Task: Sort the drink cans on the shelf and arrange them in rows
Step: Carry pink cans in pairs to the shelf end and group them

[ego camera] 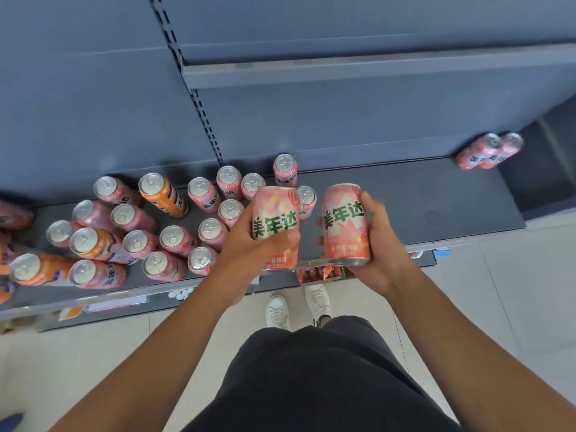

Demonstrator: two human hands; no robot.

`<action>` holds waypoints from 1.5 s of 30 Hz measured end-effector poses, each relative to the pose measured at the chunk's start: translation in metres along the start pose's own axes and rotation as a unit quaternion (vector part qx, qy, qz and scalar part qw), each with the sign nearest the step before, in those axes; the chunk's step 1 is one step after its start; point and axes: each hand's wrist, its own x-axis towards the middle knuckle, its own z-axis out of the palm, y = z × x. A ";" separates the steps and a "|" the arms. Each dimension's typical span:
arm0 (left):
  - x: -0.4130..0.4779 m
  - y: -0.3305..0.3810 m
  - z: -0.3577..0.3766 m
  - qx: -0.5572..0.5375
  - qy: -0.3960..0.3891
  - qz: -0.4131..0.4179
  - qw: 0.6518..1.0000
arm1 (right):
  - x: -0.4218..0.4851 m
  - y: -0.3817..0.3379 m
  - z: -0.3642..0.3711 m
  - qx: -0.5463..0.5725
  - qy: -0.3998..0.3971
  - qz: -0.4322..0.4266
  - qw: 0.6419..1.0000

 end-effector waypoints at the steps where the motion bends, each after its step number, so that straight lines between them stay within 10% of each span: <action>1: 0.001 0.002 0.003 0.011 -0.006 0.004 1.000 | -0.003 -0.001 -0.002 -0.006 0.001 -0.005 1.000; 45: 0.102 -0.004 0.411 0.256 -0.144 0.149 0.944 | -0.085 -0.194 -0.357 -0.253 0.132 -0.264 0.921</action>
